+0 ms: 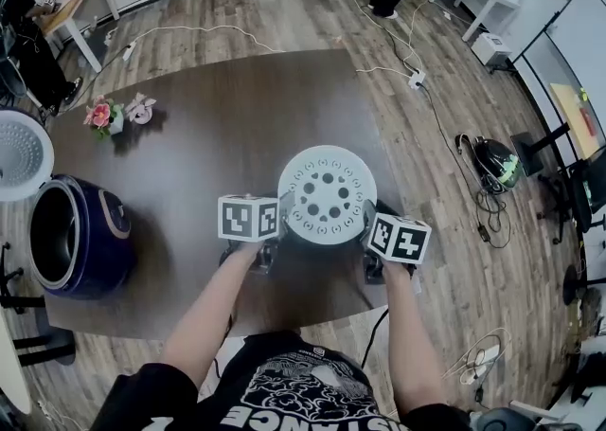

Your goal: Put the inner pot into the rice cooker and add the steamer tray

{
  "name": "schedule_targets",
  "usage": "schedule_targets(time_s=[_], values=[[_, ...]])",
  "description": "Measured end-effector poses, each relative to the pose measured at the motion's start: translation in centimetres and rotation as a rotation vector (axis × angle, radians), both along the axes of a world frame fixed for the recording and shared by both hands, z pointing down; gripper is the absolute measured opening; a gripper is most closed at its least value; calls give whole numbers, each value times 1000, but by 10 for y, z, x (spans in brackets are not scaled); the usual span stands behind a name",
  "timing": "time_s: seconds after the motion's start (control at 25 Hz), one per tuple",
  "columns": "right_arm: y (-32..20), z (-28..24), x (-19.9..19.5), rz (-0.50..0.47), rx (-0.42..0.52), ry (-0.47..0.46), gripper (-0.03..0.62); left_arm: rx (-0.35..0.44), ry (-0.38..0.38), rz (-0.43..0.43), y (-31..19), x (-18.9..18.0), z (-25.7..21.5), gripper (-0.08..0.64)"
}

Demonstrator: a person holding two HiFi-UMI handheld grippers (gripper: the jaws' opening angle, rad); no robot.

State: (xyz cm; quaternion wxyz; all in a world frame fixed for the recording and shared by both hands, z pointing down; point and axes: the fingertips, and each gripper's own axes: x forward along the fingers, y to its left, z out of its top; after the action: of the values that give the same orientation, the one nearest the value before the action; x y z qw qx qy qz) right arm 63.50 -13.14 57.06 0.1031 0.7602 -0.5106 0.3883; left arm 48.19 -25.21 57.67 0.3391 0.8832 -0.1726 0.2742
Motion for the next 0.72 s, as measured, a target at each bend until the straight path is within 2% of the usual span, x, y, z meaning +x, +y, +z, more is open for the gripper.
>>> schedule_targets(time_s=[0.28,0.72], values=[[-35,-29,-25,-85,77,35,78,50,37,-95,-19,-37,-29,98],[-79,-67,-81,-283,183,49,74,118,57,-306,-29,-111,-63,95]])
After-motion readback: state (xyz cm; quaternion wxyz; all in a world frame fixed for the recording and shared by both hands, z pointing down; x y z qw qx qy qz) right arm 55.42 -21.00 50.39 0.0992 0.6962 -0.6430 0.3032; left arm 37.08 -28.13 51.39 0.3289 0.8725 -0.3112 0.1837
